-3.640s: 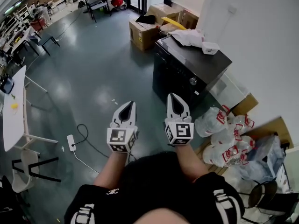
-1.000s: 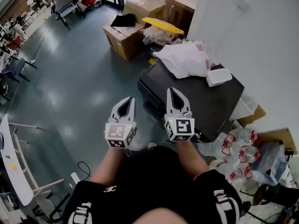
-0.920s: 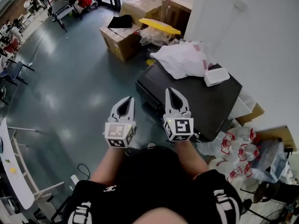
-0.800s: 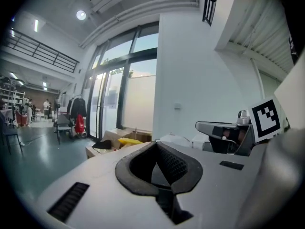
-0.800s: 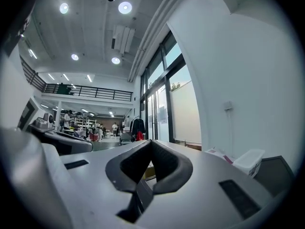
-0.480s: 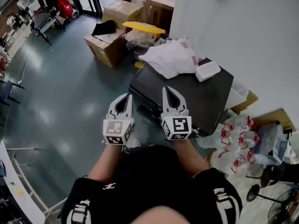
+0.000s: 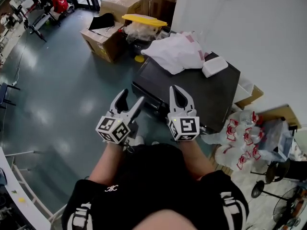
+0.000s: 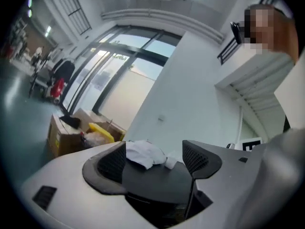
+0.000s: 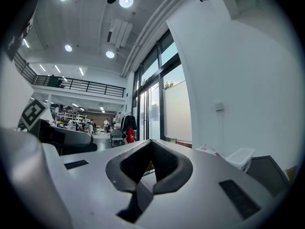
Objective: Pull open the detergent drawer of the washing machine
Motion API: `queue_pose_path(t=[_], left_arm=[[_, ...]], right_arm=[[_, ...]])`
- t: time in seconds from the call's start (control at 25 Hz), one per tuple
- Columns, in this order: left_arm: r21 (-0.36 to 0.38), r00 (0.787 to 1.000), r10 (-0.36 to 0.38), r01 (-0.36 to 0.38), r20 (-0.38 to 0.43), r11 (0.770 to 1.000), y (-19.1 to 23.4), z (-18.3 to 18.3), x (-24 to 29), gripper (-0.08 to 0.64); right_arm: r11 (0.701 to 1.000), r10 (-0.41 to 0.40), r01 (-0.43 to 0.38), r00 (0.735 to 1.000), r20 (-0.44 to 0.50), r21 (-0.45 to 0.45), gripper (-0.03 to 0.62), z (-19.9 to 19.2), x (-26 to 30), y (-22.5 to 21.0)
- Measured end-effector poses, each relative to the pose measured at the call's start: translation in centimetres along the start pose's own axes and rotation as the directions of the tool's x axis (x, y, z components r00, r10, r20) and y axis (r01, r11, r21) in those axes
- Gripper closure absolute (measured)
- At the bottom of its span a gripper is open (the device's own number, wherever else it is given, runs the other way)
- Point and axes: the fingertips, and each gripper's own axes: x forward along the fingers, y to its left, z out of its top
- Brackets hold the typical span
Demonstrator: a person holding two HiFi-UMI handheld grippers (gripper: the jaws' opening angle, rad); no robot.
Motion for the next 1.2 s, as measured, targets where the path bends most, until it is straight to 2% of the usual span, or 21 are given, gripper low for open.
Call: queue_pose_path(t=[0.08, 0.16, 0.28, 0.4, 0.48, 0.6, 0.64, 0.68, 0.76, 0.8, 0.92, 1.04, 1.12, 1.2], left_arm=[[-0.123, 0.999, -0.032, 0.029, -0.021, 0.992, 1.0, -1.5, 0.1, 0.215], [-0.247, 0.998, -0.052, 0.04, -0.043, 0.968, 2.4, -3.4, 0.1, 0.215], [-0.428, 0.998, -0.064, 0.048, -0.024, 0.903, 4.7, -5.6, -0.3, 0.215], [-0.547, 0.998, -0.063, 0.061, 0.014, 0.835, 6.8, -7.2, -1.0, 0.214], [-0.594, 0.998, -0.064, 0.062, 0.018, 0.802, 8.0, -8.5, -1.1, 0.213], [-0.632, 0.997, -0.075, 0.052, -0.011, 0.773, 9.6, -11.0, -1.0, 0.213], [-0.658, 0.996, -0.085, 0.054, -0.015, 0.751, 9.9, -11.9, -0.9, 0.213], [-0.701, 0.995, -0.096, 0.062, -0.009, 0.71, 10.1, -12.7, -0.8, 0.213], [-0.783, 0.993, -0.118, 0.088, 0.019, 0.615, 10.4, -14.0, -0.7, 0.215], [-0.8, 0.991, -0.129, 0.103, 0.032, 0.591, 10.8, -14.5, -0.7, 0.215], [-0.816, 0.984, -0.165, 0.148, 0.065, 0.559, 12.2, -15.6, -0.1, 0.215], [-0.845, 0.98, -0.186, 0.159, 0.072, 0.511, 13.0, -16.9, 0.9, 0.215], [-0.852, 0.976, -0.211, 0.155, 0.053, 0.5, 13.4, -18.0, 1.6, 0.215], [-0.851, 0.973, -0.23, 0.142, 0.026, 0.505, 14.0, -18.9, 2.3, 0.215]], right_arm=[[1.0, -0.004, 0.004, 1.0, -0.014, -0.007, 0.591, -0.3, 0.1, 0.0], [1.0, -0.005, 0.005, 1.0, -0.023, -0.022, 0.591, -0.7, 0.2, 0.1], [0.999, 0.009, -0.01, 1.0, -0.028, -0.034, 0.591, -1.0, 0.5, 0.7], [0.999, 0.021, -0.023, 0.999, -0.042, -0.042, 0.591, -1.4, 0.8, 1.5], [0.999, 0.024, -0.027, 0.998, -0.055, -0.047, 0.591, -1.8, 1.1, 1.7], [0.998, 0.021, -0.025, 0.997, -0.073, -0.056, 0.591, -2.3, 1.6, 1.8], [0.998, 0.018, -0.023, 0.997, -0.079, -0.06, 0.591, -2.4, 1.7, 1.8], [0.998, 0.016, -0.022, 0.996, -0.086, -0.065, 0.591, -2.6, 1.7, 1.8], [0.998, 0.005, -0.013, 0.995, -0.103, -0.068, 0.591, -3.0, 1.6, 1.7], [0.998, -0.003, -0.005, 0.994, -0.112, -0.069, 0.591, -3.3, 1.6, 1.6], [0.997, -0.028, 0.018, 0.99, -0.136, -0.071, 0.591, -4.1, 1.3, 1.0], [0.997, -0.056, 0.045, 0.986, -0.159, -0.069, 0.591, -5.0, 0.7, 0.2], [0.995, -0.079, 0.068, 0.982, -0.173, -0.071, 0.591, -5.3, 0.2, -0.4], [0.993, -0.107, 0.094, 0.977, -0.185, -0.078, 0.591, -5.5, -0.3, -1.0]])
